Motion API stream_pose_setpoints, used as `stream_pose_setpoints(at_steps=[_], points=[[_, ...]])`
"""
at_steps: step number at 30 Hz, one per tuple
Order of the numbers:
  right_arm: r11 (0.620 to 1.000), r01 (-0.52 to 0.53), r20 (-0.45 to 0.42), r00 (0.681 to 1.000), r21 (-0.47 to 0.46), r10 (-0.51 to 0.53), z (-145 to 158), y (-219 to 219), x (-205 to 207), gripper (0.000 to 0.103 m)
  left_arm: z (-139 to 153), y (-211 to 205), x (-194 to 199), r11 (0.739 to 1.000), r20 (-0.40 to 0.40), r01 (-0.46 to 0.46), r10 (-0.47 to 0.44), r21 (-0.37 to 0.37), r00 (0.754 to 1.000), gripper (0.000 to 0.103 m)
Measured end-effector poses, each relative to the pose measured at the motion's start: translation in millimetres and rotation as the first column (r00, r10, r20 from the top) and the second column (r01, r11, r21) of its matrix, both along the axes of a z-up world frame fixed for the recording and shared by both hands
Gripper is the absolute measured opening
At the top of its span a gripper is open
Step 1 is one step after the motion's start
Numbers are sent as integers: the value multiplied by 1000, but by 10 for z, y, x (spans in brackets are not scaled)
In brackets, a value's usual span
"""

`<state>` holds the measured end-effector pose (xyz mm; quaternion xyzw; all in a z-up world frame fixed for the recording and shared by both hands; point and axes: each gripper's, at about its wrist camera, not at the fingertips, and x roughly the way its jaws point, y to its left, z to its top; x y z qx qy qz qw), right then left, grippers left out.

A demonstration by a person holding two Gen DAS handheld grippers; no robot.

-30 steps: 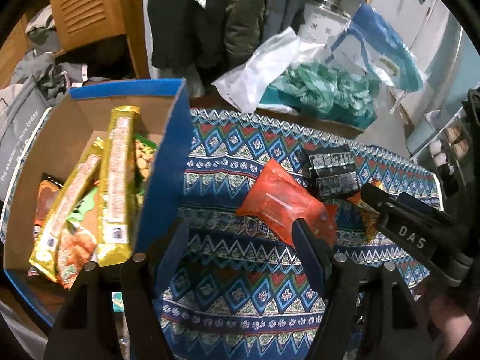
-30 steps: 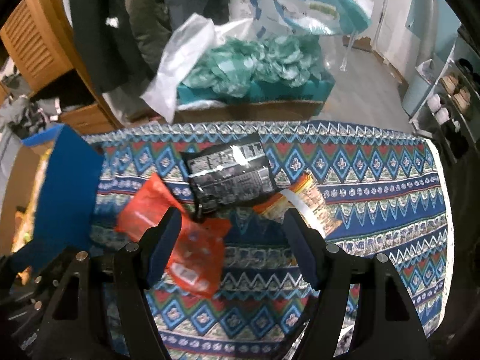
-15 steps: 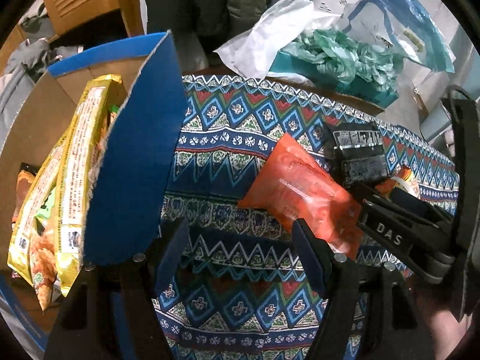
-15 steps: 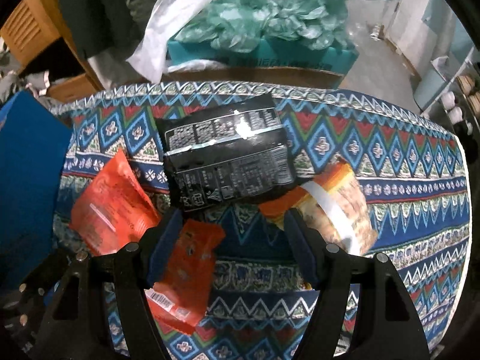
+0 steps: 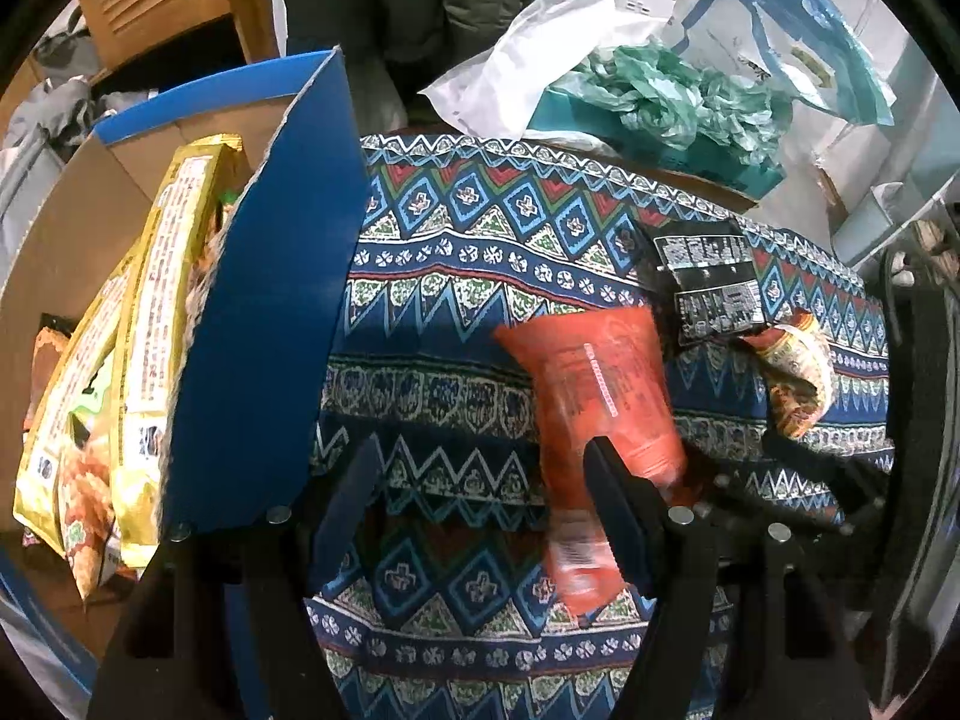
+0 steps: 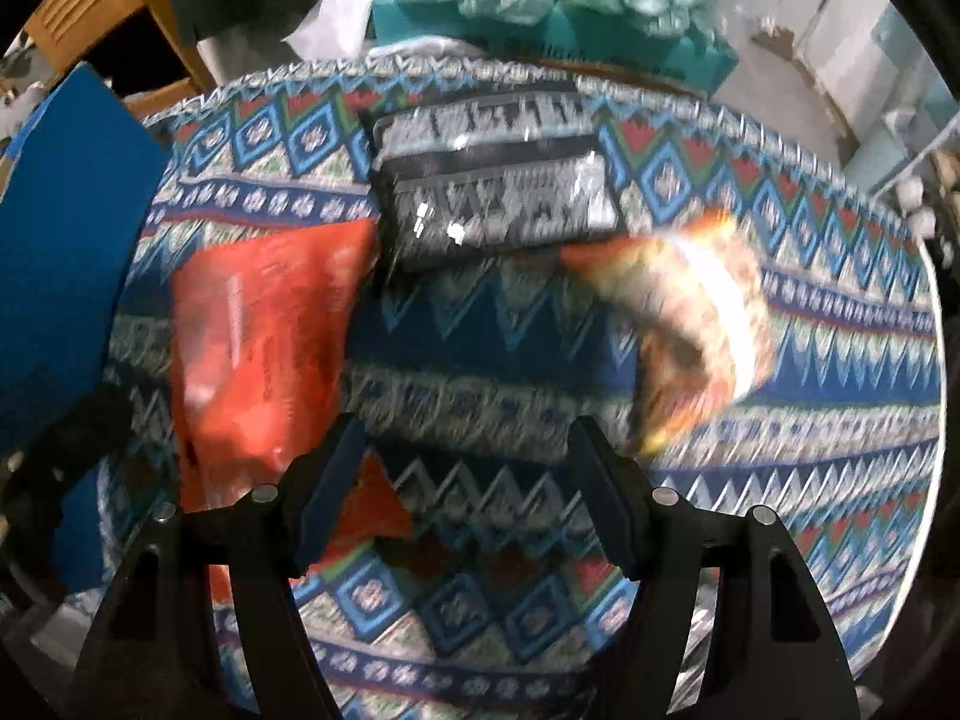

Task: Organize snacks
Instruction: 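Grasp the red bag with the left tool while the right tool grasps the black bag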

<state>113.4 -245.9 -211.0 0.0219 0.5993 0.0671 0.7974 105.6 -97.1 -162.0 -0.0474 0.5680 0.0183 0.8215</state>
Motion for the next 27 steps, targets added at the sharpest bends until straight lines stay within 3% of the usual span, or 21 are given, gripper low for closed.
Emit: stream_pose_setpoints(at_steps=[3, 13, 20, 27], points=[[999, 26, -16, 1000, 30, -25, -1, 18, -156, 71, 34, -4, -38, 1000, 6, 2, -2, -3, 1000, 73], [978, 166, 34, 986, -124, -163, 314, -423, -648, 75, 155, -12, -116, 998, 3, 22, -22, -65, 1000, 78], [936, 342, -37, 938, -87, -346, 202, -1014, -903, 75, 148, -41, -106, 992, -31, 19, -23, -123, 999, 81], [905, 423, -98, 900, -35, -425, 51, -1289, -1020, 75, 40, -183, -87, 990, -67, 37, -47, -134, 997, 82]])
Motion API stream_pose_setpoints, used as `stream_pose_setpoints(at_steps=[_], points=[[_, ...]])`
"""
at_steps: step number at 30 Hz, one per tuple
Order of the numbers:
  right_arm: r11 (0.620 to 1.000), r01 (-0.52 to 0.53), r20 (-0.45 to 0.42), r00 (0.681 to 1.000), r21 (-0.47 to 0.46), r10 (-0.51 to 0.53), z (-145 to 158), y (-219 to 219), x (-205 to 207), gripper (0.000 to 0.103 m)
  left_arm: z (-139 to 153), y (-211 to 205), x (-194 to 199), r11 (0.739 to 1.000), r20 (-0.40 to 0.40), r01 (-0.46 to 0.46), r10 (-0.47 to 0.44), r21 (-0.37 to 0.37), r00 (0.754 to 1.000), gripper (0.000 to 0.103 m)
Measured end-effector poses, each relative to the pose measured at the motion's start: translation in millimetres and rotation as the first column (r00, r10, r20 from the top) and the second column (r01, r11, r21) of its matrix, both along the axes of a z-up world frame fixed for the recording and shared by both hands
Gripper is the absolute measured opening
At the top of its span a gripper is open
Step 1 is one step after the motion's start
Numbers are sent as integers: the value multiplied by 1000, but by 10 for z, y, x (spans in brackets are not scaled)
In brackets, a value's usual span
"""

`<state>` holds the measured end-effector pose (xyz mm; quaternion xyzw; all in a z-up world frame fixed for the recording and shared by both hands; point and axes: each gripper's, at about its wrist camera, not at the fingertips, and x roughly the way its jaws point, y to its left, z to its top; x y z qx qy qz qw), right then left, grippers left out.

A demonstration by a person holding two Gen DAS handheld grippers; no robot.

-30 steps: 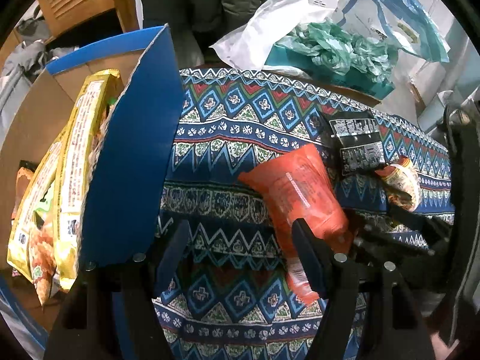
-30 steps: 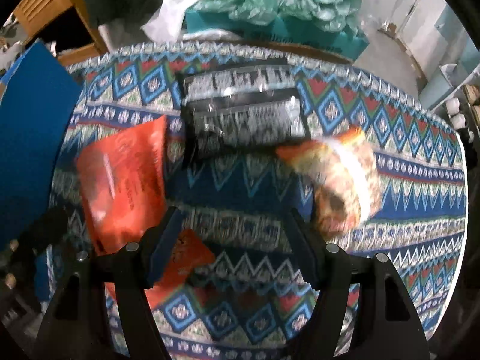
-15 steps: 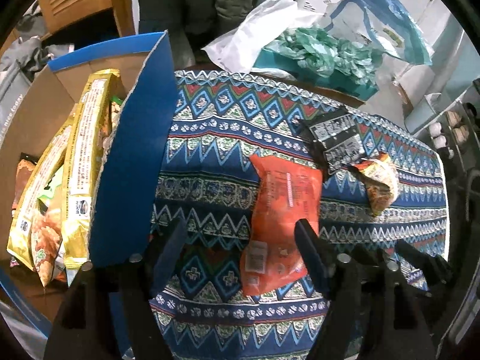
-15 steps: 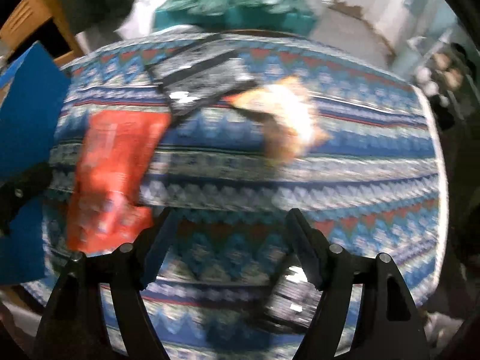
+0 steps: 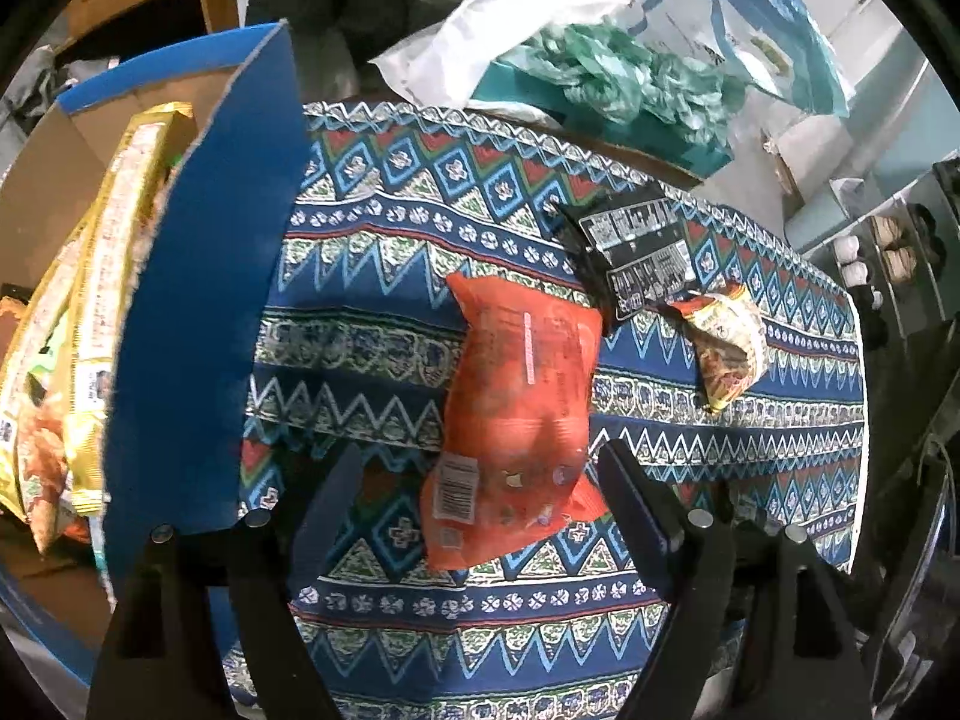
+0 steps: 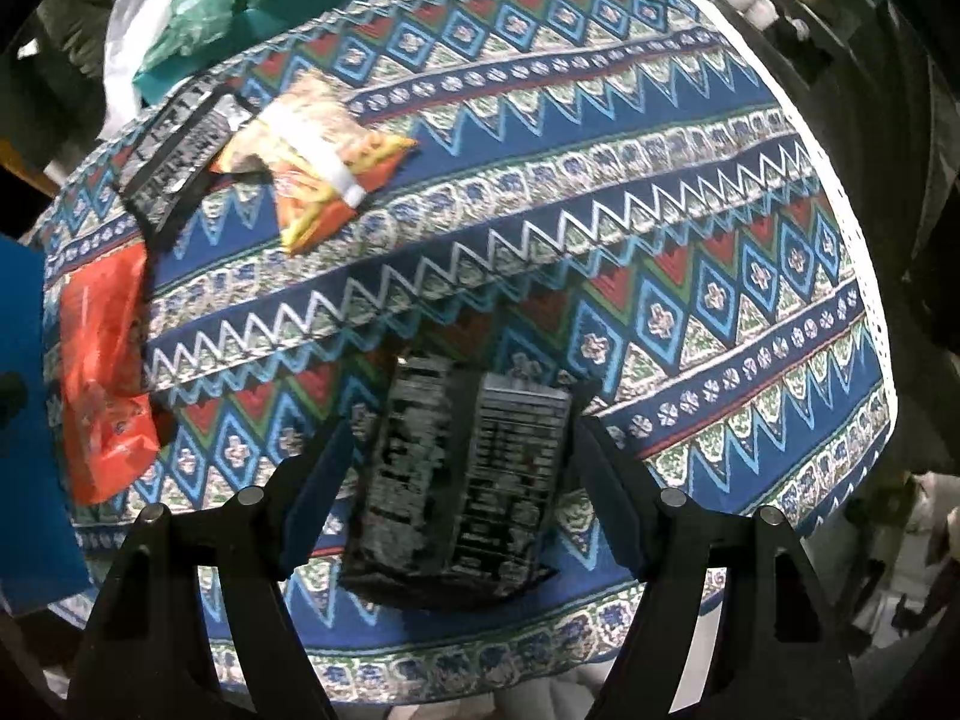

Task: Organize snacks
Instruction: 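Grasp the red bag with the left tool while the right tool grasps the black bag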

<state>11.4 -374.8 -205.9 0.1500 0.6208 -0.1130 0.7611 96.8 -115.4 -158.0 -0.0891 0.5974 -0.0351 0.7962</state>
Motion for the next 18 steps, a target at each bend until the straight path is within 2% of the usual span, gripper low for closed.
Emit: stream_pose_setpoints(at_steps=[10, 16, 18], points=[[996, 33, -61, 998, 79, -28, -333, 1, -32, 76, -163, -66, 91, 1000, -43, -6, 7, 23, 999, 82], [997, -64, -64, 996, -47, 61, -420, 247, 39, 80, -228, -127, 162, 999, -60, -19, 21, 25, 998, 82], [994, -98, -29, 995, -46, 97, -432, 334, 58, 80, -251, -173, 172, 999, -64, -13, 16, 35, 998, 82]])
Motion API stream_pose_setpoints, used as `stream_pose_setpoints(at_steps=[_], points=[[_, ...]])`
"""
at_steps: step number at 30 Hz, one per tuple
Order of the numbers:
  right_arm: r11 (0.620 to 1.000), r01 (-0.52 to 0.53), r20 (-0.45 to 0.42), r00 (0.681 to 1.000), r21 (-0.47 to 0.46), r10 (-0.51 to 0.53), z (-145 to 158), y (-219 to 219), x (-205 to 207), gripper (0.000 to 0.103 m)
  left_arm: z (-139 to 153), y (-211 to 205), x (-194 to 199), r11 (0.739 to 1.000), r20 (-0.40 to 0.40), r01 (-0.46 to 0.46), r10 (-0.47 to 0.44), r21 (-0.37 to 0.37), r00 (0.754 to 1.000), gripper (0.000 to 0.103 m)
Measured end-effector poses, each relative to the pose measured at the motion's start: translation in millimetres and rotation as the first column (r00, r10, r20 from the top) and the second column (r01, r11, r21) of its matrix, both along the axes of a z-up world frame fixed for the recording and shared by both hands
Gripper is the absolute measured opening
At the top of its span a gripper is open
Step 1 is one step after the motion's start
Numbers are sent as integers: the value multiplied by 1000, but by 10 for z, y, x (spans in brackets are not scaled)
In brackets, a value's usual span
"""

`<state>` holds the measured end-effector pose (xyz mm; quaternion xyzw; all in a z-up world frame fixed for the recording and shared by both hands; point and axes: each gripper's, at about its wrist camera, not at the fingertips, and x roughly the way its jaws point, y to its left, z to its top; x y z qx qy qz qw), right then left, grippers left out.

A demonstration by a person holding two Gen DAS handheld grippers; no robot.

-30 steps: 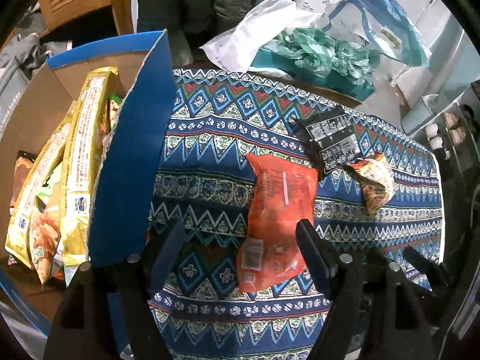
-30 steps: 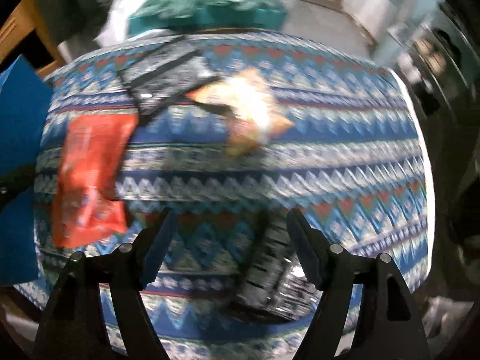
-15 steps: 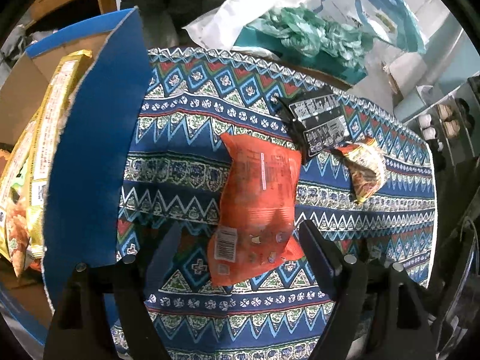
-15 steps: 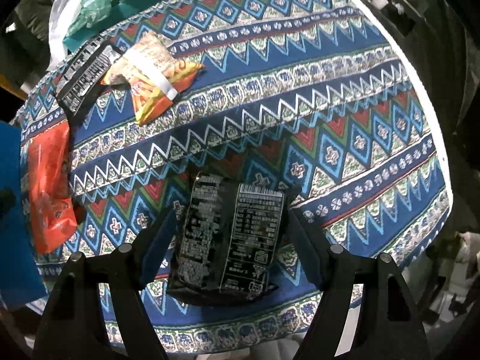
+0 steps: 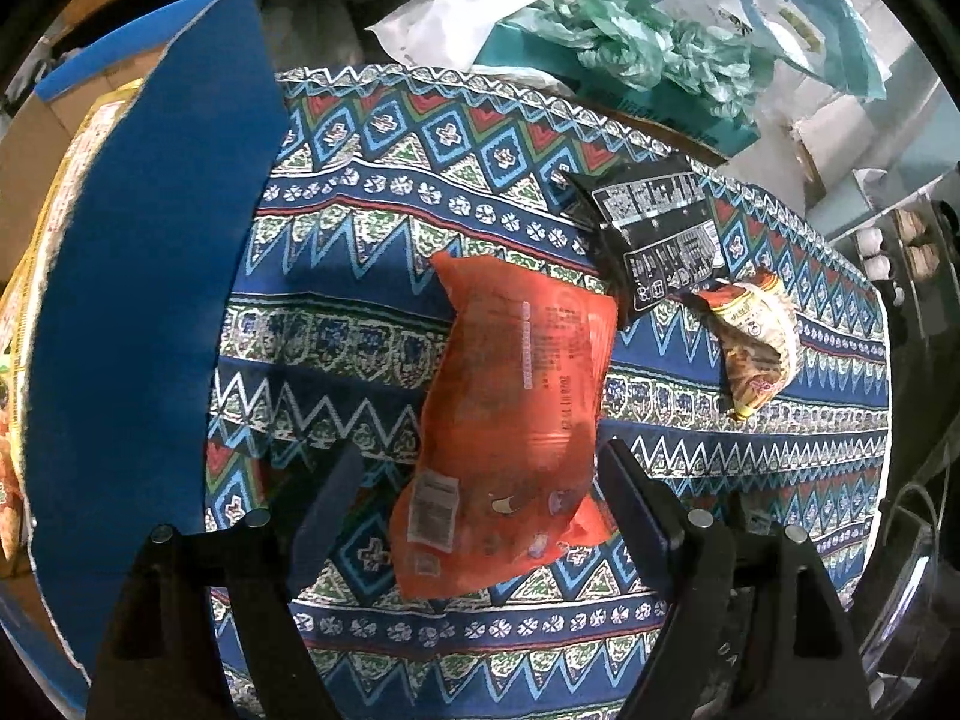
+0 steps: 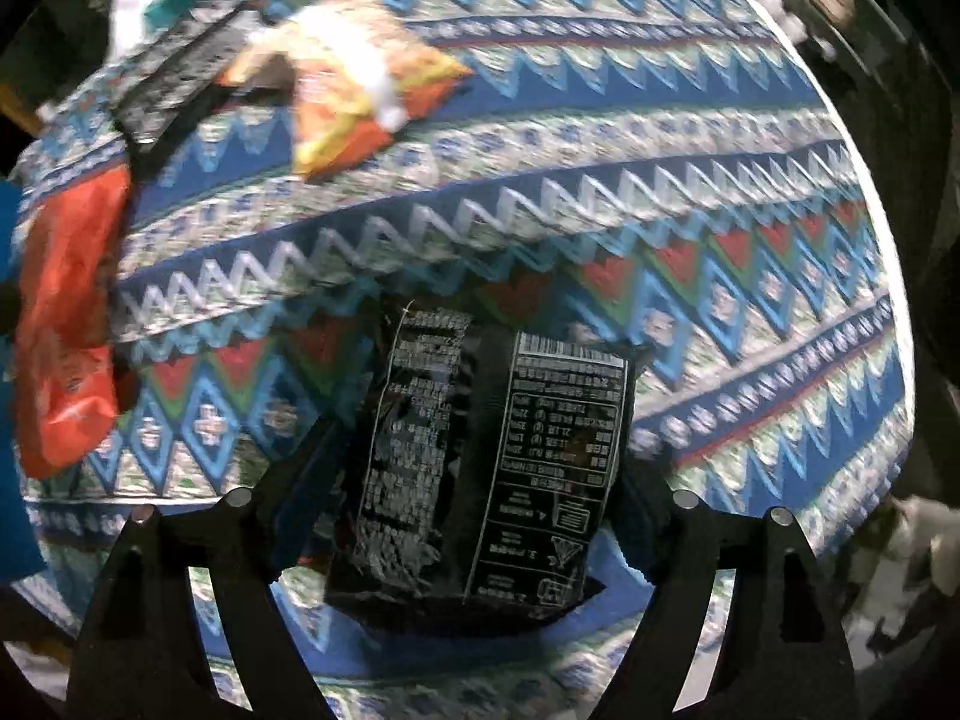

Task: Organize snacks
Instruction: 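Grasp the red bag with the left tool while the right tool grasps the black bag, then lift both held bags and carry them over the box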

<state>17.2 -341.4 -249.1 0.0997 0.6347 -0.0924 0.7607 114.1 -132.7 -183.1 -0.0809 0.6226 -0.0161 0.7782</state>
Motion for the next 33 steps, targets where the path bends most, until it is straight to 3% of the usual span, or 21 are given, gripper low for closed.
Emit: stream_pose_setpoints(at_steps=[4, 6, 14, 22, 23, 25, 27, 33], points=[[999, -33, 34, 999, 3, 33, -11, 111, 59, 76, -47, -92, 14, 1000, -11, 19, -19, 11, 1000, 82], [998, -54, 55, 997, 9, 54, 1, 151, 116, 66, -71, -138, 19, 1000, -14, 28, -28, 13, 1000, 82], [994, -93, 108, 990, 54, 87, 9, 344, 486, 64, -201, -294, 80, 997, -33, 60, -58, 52, 998, 87], [993, -72, 135, 989, 98, 58, 119, 149, 643, 64, -337, -359, 129, 993, -30, 93, -92, 67, 995, 87], [993, -71, 139, 989, 98, 57, 160, 110, 639, 64, -332, -357, 125, 993, -21, 94, -93, 69, 995, 85], [993, -71, 150, 987, 94, 56, 199, -15, 634, 64, -315, -362, 125, 993, -4, 87, -87, 85, 996, 68], [993, -77, 162, 985, 86, 62, 317, 28, 636, 64, -308, -356, 127, 992, 3, 99, -100, 79, 995, 62], [992, -103, 194, 977, 78, 86, 537, 30, 573, 64, -249, -319, 68, 990, 26, 109, -112, 94, 993, 57]])
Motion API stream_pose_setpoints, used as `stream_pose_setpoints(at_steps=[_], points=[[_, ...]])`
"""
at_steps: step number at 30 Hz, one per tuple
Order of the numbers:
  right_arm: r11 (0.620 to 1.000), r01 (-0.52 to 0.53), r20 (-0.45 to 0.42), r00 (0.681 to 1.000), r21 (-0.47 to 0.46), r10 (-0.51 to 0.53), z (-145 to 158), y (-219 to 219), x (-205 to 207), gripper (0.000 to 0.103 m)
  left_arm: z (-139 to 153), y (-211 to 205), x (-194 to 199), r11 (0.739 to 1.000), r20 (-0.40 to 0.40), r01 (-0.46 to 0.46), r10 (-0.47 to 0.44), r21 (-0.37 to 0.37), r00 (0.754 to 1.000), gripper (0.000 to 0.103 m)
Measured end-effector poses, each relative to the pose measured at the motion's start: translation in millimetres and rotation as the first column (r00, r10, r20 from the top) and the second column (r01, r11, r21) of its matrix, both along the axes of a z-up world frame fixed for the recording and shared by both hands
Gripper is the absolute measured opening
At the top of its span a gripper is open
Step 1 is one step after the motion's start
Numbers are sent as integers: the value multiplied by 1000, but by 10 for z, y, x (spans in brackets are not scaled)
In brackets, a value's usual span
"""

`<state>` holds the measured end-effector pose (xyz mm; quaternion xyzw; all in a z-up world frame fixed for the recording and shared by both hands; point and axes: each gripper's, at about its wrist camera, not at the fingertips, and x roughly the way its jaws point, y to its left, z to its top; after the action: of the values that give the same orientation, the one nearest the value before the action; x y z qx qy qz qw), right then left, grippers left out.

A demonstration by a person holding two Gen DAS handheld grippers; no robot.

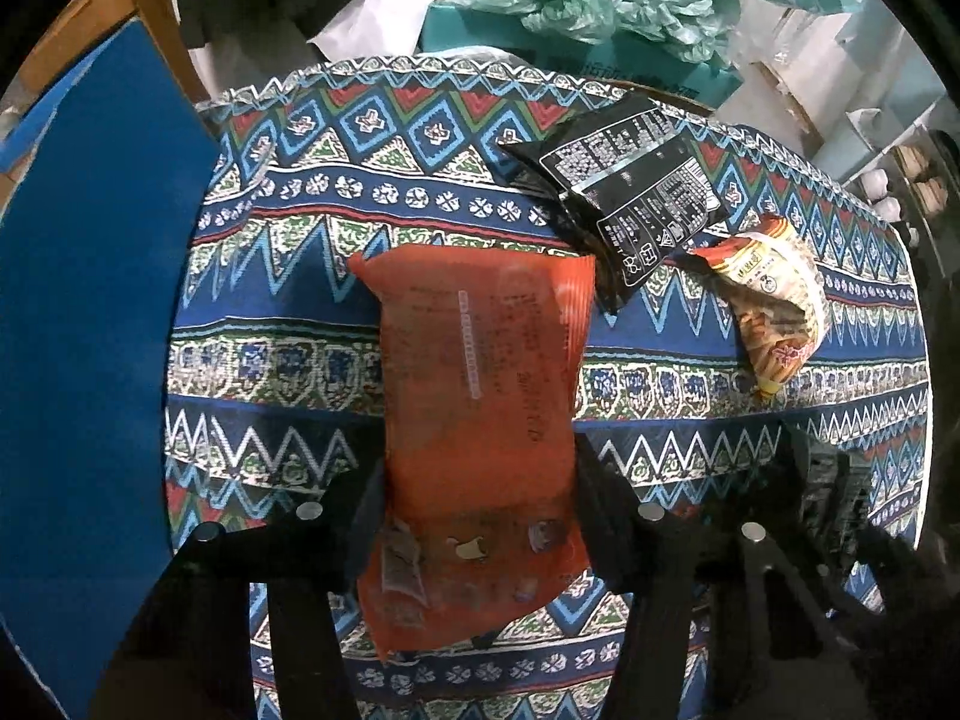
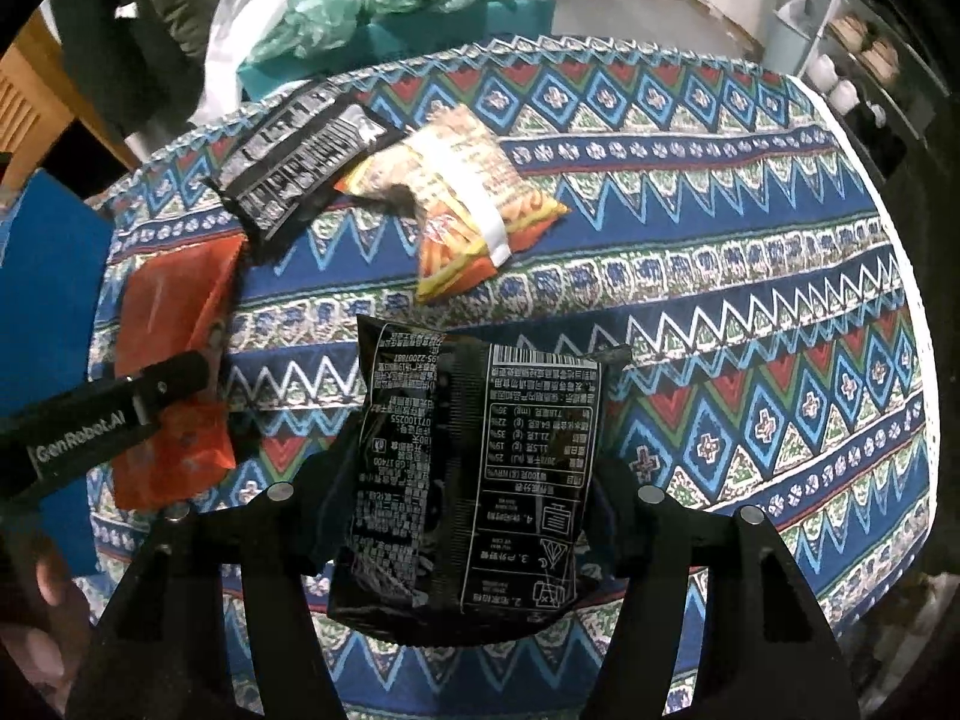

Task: Organize snacks
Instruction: 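Lift both held bags and carry them over the box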

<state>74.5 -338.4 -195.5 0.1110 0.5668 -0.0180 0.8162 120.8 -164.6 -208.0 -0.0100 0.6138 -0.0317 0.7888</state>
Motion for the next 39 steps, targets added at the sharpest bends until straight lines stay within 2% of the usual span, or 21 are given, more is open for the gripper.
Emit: stream_pose_setpoints(at_steps=[3, 7, 17, 32, 39], points=[[1000, -2, 10, 1000, -11, 2, 9, 2, -92, 64, 65, 54, -61, 1000, 11, 3, -3, 0, 1000, 57], [1000, -14, 41, 999, -23, 15, 164, 68, -140, 64, 199, 117, -151, 1000, 42, 15, -16, 6, 999, 57], [997, -45, 124, 991, -59, 52, 559, 223, -232, 64, 668, 224, -348, 999, 168, 45, -49, 27, 985, 57], [991, -102, 242, 963, -87, 121, 1122, 518, -305, 64, 1254, 545, -616, 1000, 292, 23, -19, -12, 956, 57], [984, -155, 266, 948, -88, 173, 1252, 763, -280, 64, 1427, 777, -709, 1000, 322, -3, 9, -19, 947, 57]])
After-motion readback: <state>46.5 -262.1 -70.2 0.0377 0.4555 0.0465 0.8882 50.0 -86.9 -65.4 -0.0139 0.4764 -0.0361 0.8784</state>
